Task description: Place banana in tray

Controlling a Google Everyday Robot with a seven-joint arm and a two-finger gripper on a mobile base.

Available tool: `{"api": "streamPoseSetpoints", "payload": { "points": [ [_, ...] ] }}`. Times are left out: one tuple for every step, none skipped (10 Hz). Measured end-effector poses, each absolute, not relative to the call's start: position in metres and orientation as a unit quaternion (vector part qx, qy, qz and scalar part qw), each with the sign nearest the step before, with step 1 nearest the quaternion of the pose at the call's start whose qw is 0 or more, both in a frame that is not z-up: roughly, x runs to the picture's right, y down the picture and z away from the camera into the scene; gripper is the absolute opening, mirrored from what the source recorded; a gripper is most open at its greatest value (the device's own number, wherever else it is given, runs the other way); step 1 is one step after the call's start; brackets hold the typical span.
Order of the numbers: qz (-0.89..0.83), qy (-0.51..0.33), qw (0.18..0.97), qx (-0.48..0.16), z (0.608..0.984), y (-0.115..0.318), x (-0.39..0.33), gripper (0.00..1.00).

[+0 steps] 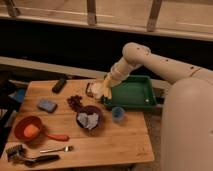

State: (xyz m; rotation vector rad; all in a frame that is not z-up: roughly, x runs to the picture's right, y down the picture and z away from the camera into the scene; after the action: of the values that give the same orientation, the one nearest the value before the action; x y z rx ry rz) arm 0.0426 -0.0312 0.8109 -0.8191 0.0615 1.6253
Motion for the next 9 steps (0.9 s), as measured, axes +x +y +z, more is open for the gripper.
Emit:
{"api": "streamPoseSetpoints", "payload": {
  "points": [
    [0.705,0.027,0.614,-0.355,0.811,-0.031,0.042,0.0],
    [0.703,0.026,0.615,-0.357,0.811,-0.031,0.039,0.0],
    [0.704,0.027,0.614,-0.356,0.811,-0.031,0.04,0.0],
    [0.705,0.028,0.614,-0.354,0.811,-0.031,0.043,0.0],
    [0.71,0.025,0.613,-0.346,0.81,-0.034,0.045,0.0],
    [0.721,0.018,0.608,-0.332,0.806,-0.042,0.054,0.0],
    [0.734,0.012,0.6,-0.318,0.801,-0.054,0.073,0.0],
    [0.748,0.005,0.589,-0.307,0.797,-0.064,0.093,0.0],
    [0.758,0.0,0.578,-0.301,0.796,-0.071,0.109,0.0]
  ]
}}
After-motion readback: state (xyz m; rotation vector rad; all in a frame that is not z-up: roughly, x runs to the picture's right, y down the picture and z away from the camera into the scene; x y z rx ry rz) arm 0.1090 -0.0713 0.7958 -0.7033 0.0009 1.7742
